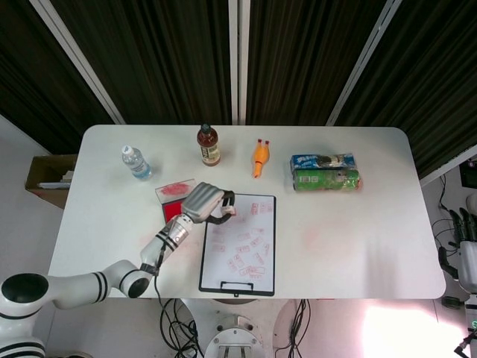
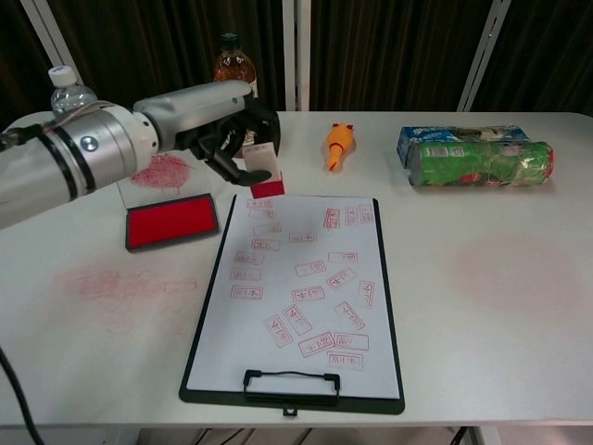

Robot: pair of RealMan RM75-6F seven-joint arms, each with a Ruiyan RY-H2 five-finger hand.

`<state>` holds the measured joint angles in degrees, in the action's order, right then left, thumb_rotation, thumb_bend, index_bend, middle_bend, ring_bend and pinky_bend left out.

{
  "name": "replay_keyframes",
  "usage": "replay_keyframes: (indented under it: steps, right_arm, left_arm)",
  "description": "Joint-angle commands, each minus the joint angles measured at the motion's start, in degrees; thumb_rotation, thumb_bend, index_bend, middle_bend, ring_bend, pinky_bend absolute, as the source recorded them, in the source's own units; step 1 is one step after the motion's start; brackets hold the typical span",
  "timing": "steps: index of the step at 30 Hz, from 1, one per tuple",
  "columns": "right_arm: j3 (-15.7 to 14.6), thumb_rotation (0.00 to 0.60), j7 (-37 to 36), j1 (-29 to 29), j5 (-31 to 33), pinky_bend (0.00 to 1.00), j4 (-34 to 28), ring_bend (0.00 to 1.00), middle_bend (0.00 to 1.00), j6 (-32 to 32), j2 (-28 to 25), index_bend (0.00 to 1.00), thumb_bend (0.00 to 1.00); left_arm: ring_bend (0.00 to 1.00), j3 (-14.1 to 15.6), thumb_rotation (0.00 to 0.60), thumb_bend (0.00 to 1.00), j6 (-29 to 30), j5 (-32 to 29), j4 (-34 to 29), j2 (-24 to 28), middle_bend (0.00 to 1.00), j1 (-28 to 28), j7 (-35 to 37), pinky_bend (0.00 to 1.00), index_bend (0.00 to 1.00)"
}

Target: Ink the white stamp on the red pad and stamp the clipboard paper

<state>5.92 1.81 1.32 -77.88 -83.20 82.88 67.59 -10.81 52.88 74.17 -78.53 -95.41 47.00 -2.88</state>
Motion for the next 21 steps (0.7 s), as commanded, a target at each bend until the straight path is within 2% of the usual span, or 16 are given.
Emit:
replay_keyframes:
  steps: [1, 5, 9, 15, 21]
  right_arm:
    - [-0.09, 0.6, 0.34, 0.17, -0.08, 0.0, 0.02, 0.0, 0.0, -0.22, 0.23, 0.0, 0.4]
    - [-0.2, 0.6, 0.89, 0.44, -0.14, 0.0, 0.02, 0.0, 0.0, -0.61, 0.65, 0.0, 0.4]
    - [-0.39, 0.6, 1.61, 0.57, -0.29, 0.0, -0.27, 0.0, 0.0, -0.74, 0.9, 0.0, 0.4]
    - [-0.38, 0.6, 2.22, 0.38, -0.15, 0.0, -0.77, 0.0, 0.0, -0.35, 0.7, 0.0, 0.4]
    - [-0.44, 0.6, 2.64, 0.05, -0.1, 0.0, -1.39, 0.0, 0.0, 0.14, 0.3, 0.0, 0.4]
  left_arm:
    - [0.72, 6.14, 0.6, 0.46, 4.6, 0.87, -5.25, 5.72, 0.79, -6.78, -0.96, 0.81, 0.75]
    - [0.72, 10.77, 0.6, 0.45, 8.81, 4.76, -4.27, 7.63, 0.79, -11.43, 2.26, 0.81, 0.75]
    - [0.72, 14.1, 0.6, 0.45, 13.98, 10.07, 0.87, 7.3, 0.79, -15.07, 6.1, 0.81, 0.74]
    - [0.72, 16.38, 0.6, 0.45, 16.31, 13.32, 7.87, 5.41, 0.78, -17.93, 12.01, 0.81, 0.73]
    - [0.71, 16.82, 0.6, 0.44, 16.58, 14.61, 14.12, 2.4, 0.77, -19.29, 15.66, 0.81, 0.72]
